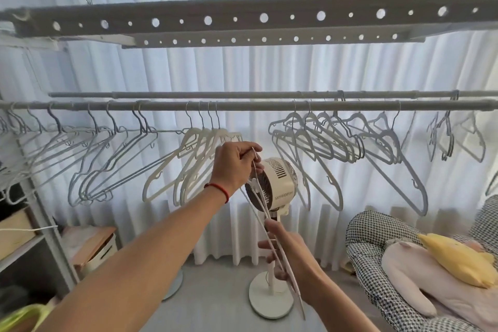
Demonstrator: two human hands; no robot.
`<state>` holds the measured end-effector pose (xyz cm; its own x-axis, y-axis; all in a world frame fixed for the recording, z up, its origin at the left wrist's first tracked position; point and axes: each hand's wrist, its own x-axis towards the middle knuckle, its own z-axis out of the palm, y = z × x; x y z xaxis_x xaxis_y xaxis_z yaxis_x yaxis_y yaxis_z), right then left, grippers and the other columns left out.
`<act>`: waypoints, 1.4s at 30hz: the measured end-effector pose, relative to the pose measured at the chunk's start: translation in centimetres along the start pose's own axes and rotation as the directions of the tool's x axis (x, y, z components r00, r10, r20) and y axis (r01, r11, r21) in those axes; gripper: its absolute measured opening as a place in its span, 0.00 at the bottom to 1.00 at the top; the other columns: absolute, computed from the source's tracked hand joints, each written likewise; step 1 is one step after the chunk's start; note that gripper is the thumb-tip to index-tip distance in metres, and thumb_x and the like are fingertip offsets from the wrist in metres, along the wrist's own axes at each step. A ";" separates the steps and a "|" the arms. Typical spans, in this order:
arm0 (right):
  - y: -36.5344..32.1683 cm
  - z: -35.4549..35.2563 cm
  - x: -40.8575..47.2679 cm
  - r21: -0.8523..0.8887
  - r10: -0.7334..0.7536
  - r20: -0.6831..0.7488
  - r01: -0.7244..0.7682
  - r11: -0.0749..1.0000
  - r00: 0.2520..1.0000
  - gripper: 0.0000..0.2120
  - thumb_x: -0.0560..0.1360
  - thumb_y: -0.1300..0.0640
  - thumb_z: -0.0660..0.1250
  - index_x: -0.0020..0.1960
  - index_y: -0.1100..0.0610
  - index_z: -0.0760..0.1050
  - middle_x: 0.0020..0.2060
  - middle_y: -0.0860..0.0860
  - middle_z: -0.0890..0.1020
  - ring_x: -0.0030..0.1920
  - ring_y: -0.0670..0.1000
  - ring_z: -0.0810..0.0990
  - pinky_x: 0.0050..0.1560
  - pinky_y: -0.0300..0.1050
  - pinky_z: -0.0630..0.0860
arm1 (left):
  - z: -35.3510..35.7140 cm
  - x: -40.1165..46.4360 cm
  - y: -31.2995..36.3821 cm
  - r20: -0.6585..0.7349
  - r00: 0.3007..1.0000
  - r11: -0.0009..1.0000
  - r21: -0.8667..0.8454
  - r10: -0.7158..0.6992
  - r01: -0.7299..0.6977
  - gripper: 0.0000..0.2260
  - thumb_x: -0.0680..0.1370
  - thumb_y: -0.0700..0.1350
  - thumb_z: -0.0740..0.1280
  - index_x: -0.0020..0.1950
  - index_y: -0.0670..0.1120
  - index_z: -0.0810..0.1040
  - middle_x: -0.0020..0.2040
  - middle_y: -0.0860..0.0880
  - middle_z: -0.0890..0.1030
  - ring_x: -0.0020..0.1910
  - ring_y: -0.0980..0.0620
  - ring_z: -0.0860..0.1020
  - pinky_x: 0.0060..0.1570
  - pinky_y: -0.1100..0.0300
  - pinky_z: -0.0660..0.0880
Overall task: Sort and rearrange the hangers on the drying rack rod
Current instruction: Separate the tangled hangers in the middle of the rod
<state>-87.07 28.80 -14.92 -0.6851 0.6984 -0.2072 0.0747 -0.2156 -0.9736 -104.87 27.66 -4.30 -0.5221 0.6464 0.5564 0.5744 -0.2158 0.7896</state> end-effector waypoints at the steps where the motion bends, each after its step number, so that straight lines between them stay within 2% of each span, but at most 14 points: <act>1: 0.0 0.3 0.2 -0.014 -0.003 -0.014 0.003 1.000 1.000 0.31 0.72 0.33 0.69 0.57 0.59 0.78 0.55 0.58 0.83 0.40 0.52 0.75 0.28 0.41 0.66 | 0.0 0.3 -0.4 -0.002 1.000 1.000 -0.005 0.003 -0.003 0.10 0.83 0.33 0.62 0.50 0.39 0.83 0.37 0.41 0.83 0.35 0.45 0.86 0.40 0.44 0.85; 8: 0.1 2.2 1.6 -0.036 -0.021 -0.071 0.018 0.999 0.997 0.32 0.69 0.31 0.68 0.56 0.58 0.79 0.54 0.58 0.83 0.40 0.52 0.75 0.32 0.42 0.69 | -1.0 2.0 -2.9 0.023 1.000 0.998 -0.066 -0.014 0.015 0.09 0.82 0.34 0.64 0.57 0.39 0.83 0.42 0.41 0.85 0.38 0.47 0.87 0.43 0.45 0.85; 12: -0.2 2.0 2.4 -0.046 -0.005 -0.062 0.002 0.999 0.998 0.32 0.72 0.30 0.69 0.56 0.58 0.78 0.56 0.61 0.82 0.40 0.51 0.76 0.32 0.43 0.70 | -1.9 2.6 -4.2 0.190 0.977 0.989 -0.091 -0.097 0.116 0.16 0.83 0.36 0.63 0.70 0.43 0.77 0.56 0.45 0.85 0.54 0.50 0.85 0.56 0.51 0.82; 15: -0.4 0.4 2.9 -0.088 0.015 -0.010 -0.016 0.996 1.000 0.35 0.71 0.30 0.70 0.59 0.60 0.78 0.53 0.62 0.82 0.34 0.48 0.76 0.29 0.41 0.70 | -2.1 2.0 -5.1 0.296 0.924 0.934 -0.187 -0.241 0.304 0.17 0.83 0.37 0.58 0.71 0.42 0.72 0.61 0.44 0.81 0.64 0.45 0.79 0.65 0.49 0.76; 19: -1.0 -2.4 2.8 -0.069 0.109 0.131 -0.101 0.992 0.985 0.47 0.59 0.28 0.75 0.61 0.65 0.76 0.57 0.66 0.84 0.34 0.51 0.80 0.24 0.39 0.70 | -2.1 -0.8 -5.5 0.426 0.861 0.953 0.011 -0.278 0.303 0.22 0.79 0.31 0.57 0.72 0.46 0.70 0.61 0.48 0.80 0.56 0.55 0.79 0.49 0.67 0.77; 21: -1.1 -4.5 2.7 0.034 0.145 0.305 -0.163 0.986 0.941 0.48 0.58 0.32 0.80 0.61 0.68 0.75 0.61 0.73 0.79 0.37 0.56 0.80 0.21 0.38 0.71 | -2.3 -2.1 -6.5 0.540 0.785 0.942 0.291 -0.305 0.166 0.25 0.77 0.33 0.61 0.73 0.48 0.71 0.66 0.49 0.79 0.60 0.55 0.77 0.58 0.60 0.78; 23: -1.3 -6.7 2.4 0.195 0.071 0.572 -0.219 0.956 0.817 0.39 0.70 0.39 0.77 0.68 0.66 0.72 0.65 0.80 0.71 0.43 0.61 0.81 0.24 0.38 0.76 | -2.5 -3.5 -7.2 0.568 0.749 0.878 0.478 -0.342 0.038 0.20 0.78 0.40 0.65 0.71 0.49 0.73 0.65 0.50 0.79 0.64 0.51 0.76 0.64 0.51 0.76; 25: -1.0 -8.3 2.4 0.274 -0.008 0.746 -0.296 0.915 0.666 0.32 0.80 0.41 0.67 0.73 0.64 0.71 0.67 0.80 0.68 0.50 0.60 0.82 0.32 0.37 0.80 | -2.7 -4.8 -7.1 0.535 0.776 0.860 0.510 -0.335 0.019 0.09 0.83 0.47 0.64 0.63 0.49 0.76 0.57 0.49 0.82 0.57 0.50 0.80 0.58 0.54 0.77; 27: -0.4 -8.9 2.4 0.264 0.029 0.779 -0.370 0.891 0.627 0.42 0.79 0.35 0.62 0.74 0.72 0.66 0.70 0.80 0.64 0.48 0.58 0.83 0.30 0.37 0.80 | -3.3 -5.9 -6.7 0.490 0.808 0.882 0.465 -0.329 0.077 0.06 0.85 0.48 0.62 0.54 0.49 0.76 0.48 0.49 0.81 0.45 0.52 0.82 0.47 0.60 0.78; 30: 0.8 -9.3 3.3 0.262 0.096 0.736 -0.413 0.872 0.670 0.47 0.79 0.31 0.55 0.72 0.76 0.66 0.69 0.78 0.68 0.39 0.57 0.84 0.22 0.37 0.73 | -5.2 -6.9 -5.2 0.449 0.817 0.899 0.402 -0.361 0.176 0.08 0.85 0.49 0.61 0.48 0.48 0.74 0.40 0.48 0.77 0.31 0.53 0.77 0.34 0.60 0.77; 33: 2.5 -9.3 3.9 0.267 0.226 0.573 -0.441 0.857 0.787 0.43 0.81 0.34 0.52 0.70 0.75 0.71 0.62 0.73 0.78 0.33 0.56 0.82 0.18 0.36 0.69 | -8.0 -6.3 -2.1 0.430 0.804 0.849 0.501 -0.410 0.165 0.08 0.85 0.48 0.61 0.48 0.47 0.75 0.38 0.49 0.77 0.32 0.54 0.72 0.31 0.62 0.72; 38: 5.7 -9.7 5.8 0.228 0.362 0.095 -0.374 0.899 0.927 0.26 0.85 0.50 0.53 0.63 0.73 0.76 0.43 0.64 0.86 0.30 0.53 0.74 0.19 0.37 0.65 | -11.2 -2.7 4.3 0.331 0.838 0.556 0.830 -0.434 -0.040 0.10 0.83 0.50 0.65 0.45 0.48 0.80 0.38 0.52 0.79 0.34 0.57 0.75 0.36 0.62 0.72; 40: 5.5 -9.6 6.2 0.182 0.354 -0.009 -0.347 0.920 0.935 0.19 0.83 0.56 0.56 0.59 0.70 0.78 0.38 0.62 0.85 0.29 0.52 0.73 0.21 0.39 0.66 | -10.7 -1.3 5.8 0.265 0.850 0.466 0.884 -0.456 -0.026 0.10 0.82 0.49 0.66 0.46 0.48 0.83 0.38 0.52 0.81 0.36 0.53 0.76 0.36 0.61 0.72; 42: 4.6 -9.3 6.4 0.101 0.298 -0.077 -0.290 0.952 0.951 0.14 0.82 0.59 0.58 0.55 0.67 0.79 0.38 0.59 0.84 0.29 0.52 0.74 0.26 0.42 0.69 | -9.3 0.0 6.5 0.215 0.830 0.476 0.877 -0.515 0.068 0.10 0.82 0.44 0.64 0.46 0.46 0.84 0.40 0.48 0.82 0.34 0.49 0.75 0.31 0.59 0.71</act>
<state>-84.33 38.64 -21.63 -0.5736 0.6527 -0.4949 0.1965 -0.4769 -0.8567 -107.00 19.38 3.23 -0.5936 0.8048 -0.0008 0.7905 0.5833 0.1867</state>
